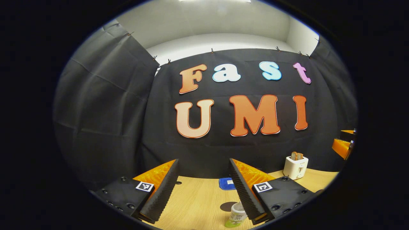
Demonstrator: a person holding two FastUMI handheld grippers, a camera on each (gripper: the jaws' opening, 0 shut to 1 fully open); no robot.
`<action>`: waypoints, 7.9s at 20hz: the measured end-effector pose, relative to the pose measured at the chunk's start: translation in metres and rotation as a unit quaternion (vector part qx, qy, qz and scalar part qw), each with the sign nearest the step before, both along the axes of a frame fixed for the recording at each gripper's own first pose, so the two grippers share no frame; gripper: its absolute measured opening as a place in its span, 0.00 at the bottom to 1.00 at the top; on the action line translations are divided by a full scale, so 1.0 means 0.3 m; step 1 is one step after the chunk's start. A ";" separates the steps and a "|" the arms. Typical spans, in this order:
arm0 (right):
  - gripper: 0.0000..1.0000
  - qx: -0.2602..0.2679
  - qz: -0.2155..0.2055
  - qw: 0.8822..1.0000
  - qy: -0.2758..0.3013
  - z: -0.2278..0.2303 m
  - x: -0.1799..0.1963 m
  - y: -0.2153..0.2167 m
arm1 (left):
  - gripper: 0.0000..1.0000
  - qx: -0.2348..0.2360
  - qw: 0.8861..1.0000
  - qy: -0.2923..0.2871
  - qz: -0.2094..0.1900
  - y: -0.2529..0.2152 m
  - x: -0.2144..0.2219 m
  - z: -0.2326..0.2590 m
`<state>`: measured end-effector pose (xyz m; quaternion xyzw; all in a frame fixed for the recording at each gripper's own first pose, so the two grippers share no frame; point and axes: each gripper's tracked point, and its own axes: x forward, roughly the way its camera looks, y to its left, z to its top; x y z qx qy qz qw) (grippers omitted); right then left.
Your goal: Open the teacup lid with one hand, grasp the water bottle and pour water into the teacup with the other hand; after pouring, place the water bottle on the coaster and then close the teacup lid.
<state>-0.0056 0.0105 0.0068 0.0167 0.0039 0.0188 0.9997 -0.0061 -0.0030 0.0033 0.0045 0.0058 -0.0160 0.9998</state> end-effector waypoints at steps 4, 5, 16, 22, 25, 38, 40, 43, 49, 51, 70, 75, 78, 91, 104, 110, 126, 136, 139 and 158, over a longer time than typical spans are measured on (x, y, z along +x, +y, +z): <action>0.92 0.009 0.007 1.000 0.009 -0.003 -0.024 -0.007 | 0.99 -0.011 0.999 0.012 -0.046 -0.075 -0.018 -0.014; 0.92 0.007 0.008 1.000 0.011 -0.009 -0.031 -0.011 | 0.99 -0.017 0.998 0.016 -0.058 -0.095 -0.028 -0.020; 0.92 0.018 0.064 0.994 0.089 -0.272 -0.036 0.094 | 0.99 -0.027 0.990 0.067 -0.122 -0.226 -0.100 -0.218; 0.92 0.024 0.082 0.984 0.155 -0.506 -0.008 0.147 | 0.98 -0.006 0.986 0.092 -0.141 -0.281 -0.138 -0.359; 0.92 0.018 0.095 0.978 0.185 -0.601 -0.015 0.177 | 0.98 0.001 0.984 0.108 -0.144 -0.301 -0.145 -0.427; 0.62 -0.020 0.136 0.950 0.281 -0.846 -0.031 0.266 | 0.98 -0.002 0.981 0.157 -0.113 -0.264 -0.116 -0.603; 0.53 -0.017 0.142 0.949 0.282 -0.849 -0.034 0.279 | 0.98 -0.004 0.980 0.159 -0.115 -0.269 -0.119 -0.606; 0.41 -0.028 0.153 0.947 0.282 -0.844 -0.040 0.296 | 0.98 0.008 0.979 0.164 -0.120 -0.280 -0.127 -0.633; 0.21 -0.026 0.136 0.947 0.289 -0.854 -0.024 0.293 | 0.98 0.005 0.975 0.184 -0.124 -0.296 -0.134 -0.680; 0.19 -0.009 0.127 0.950 0.286 -0.836 -0.014 0.278 | 0.98 0.005 0.972 0.201 -0.124 -0.305 -0.138 -0.713; 0.18 0.014 0.073 0.971 0.228 -0.654 -0.011 0.086 | 0.66 0.173 0.967 0.167 -0.088 -0.330 0.011 -0.745; 0.18 0.017 0.051 0.974 0.221 -0.643 -0.026 0.016 | 0.63 0.327 0.927 0.114 -0.148 -0.435 0.023 -0.723; 0.18 0.020 0.037 0.974 0.221 -0.649 -0.028 -0.034 | 0.63 0.393 0.898 0.094 -0.174 -0.463 0.000 -0.725; 0.18 0.027 0.031 0.974 0.224 -0.684 -0.060 -0.093 | 0.63 0.629 0.727 0.028 -0.274 -0.582 -0.002 -0.810; 0.18 0.023 0.052 0.974 0.217 -0.691 -0.054 -0.056 | 0.65 0.740 0.606 -0.012 -0.293 -0.572 0.013 -0.789; 0.18 0.025 0.056 0.975 0.215 -0.682 -0.065 -0.063 | 0.61 0.777 0.554 -0.039 -0.297 -0.609 0.010 -0.757; 0.18 0.032 0.058 0.980 0.189 -0.624 -0.094 -0.095 | 0.63 0.837 0.458 -0.102 -0.280 -0.677 0.020 -0.642; 0.18 0.032 0.057 0.981 0.183 -0.611 -0.097 -0.107 | 0.65 0.873 0.384 -0.151 -0.261 -0.744 0.049 -0.516; 0.18 0.039 0.060 0.980 0.187 -0.628 -0.099 -0.095 | 0.63 0.867 0.386 -0.157 -0.274 -0.762 0.030 -0.564; 0.18 0.057 0.069 0.977 0.193 -0.621 -0.038 0.047 | 0.60 0.376 0.914 -0.091 -0.118 -0.417 0.255 -0.399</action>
